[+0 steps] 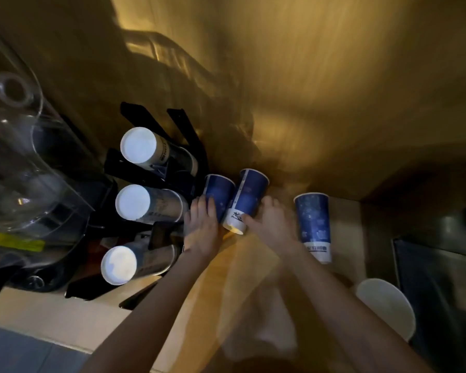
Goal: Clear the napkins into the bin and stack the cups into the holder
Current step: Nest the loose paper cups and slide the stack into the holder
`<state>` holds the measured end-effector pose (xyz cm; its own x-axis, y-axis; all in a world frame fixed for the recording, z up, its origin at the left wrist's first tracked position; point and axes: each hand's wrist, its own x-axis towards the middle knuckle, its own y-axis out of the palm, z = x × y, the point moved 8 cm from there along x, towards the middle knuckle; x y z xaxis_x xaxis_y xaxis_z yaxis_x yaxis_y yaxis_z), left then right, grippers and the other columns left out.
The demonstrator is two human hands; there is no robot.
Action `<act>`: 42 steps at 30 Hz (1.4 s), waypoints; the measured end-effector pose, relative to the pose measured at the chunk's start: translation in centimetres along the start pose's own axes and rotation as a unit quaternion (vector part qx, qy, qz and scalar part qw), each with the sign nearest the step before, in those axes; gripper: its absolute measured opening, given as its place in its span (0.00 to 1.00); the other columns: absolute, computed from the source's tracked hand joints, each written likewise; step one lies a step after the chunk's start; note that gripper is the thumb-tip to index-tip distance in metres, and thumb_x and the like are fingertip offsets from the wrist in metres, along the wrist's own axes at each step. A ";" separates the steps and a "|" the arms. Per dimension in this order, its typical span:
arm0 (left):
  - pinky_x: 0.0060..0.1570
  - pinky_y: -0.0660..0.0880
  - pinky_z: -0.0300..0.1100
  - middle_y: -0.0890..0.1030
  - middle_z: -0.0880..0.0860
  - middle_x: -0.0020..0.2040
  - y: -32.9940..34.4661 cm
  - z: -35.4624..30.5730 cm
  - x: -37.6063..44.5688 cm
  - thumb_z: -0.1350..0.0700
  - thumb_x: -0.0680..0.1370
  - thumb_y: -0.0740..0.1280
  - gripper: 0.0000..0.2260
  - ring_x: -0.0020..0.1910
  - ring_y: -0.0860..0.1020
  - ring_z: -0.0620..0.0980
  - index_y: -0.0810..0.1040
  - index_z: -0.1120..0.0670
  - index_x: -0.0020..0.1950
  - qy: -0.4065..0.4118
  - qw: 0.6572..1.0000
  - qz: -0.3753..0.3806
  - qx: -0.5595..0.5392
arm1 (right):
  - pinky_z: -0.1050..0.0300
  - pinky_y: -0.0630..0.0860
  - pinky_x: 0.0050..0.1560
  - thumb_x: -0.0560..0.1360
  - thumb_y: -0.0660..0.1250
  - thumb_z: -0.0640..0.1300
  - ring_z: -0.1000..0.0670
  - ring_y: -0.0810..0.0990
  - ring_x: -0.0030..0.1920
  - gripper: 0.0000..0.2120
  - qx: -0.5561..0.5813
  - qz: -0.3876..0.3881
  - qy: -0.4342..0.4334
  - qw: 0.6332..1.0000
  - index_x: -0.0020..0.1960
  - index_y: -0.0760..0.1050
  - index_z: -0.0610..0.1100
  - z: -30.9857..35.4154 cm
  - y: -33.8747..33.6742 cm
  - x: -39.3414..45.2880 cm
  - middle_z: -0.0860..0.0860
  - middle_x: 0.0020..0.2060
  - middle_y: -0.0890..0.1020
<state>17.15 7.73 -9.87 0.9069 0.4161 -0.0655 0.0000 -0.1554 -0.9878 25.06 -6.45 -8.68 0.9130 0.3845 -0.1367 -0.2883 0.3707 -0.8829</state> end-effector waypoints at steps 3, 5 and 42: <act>0.73 0.54 0.51 0.55 0.60 0.76 1.9 1.0 0.7 0.51 0.77 0.59 0.32 0.75 0.53 0.58 0.47 0.60 0.75 -0.028 0.999 0.041 -0.012 | 0.52 0.73 0.48 0.68 0.66 0.63 0.43 0.78 0.53 0.30 0.125 0.030 0.079 0.989 0.60 0.66 0.43 -0.2 3.1 1.1 0.43 0.56 0.78; 0.73 0.54 0.51 0.55 0.60 0.76 2.3 0.9 0.7 0.49 0.78 0.59 0.32 0.75 0.53 0.58 0.47 0.59 0.75 -0.028 0.998 0.045 -0.017 | 0.53 0.73 0.47 0.66 0.68 0.64 0.43 0.79 0.53 0.33 0.195 0.022 0.132 0.972 0.60 0.67 0.42 -0.6 4.2 1.4 0.44 0.55 0.79; 0.62 0.74 0.53 0.75 0.62 0.62 -6.8 -0.9 0.7 0.66 0.59 0.79 0.37 0.62 0.75 0.56 0.67 0.62 0.64 0.003 0.831 0.004 -0.556 | 0.78 0.70 0.45 0.58 0.78 0.35 0.70 0.78 0.45 0.34 0.389 -0.051 0.126 0.911 0.60 0.68 0.48 -6.8 7.6 -5.2 0.61 0.44 0.79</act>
<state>18.14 8.26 -3.05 0.9108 0.4074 -0.0674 0.3806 -0.8915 -0.2456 20.08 -11.45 -17.70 0.9556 0.1436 -0.2573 -0.2254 0.9187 -0.3242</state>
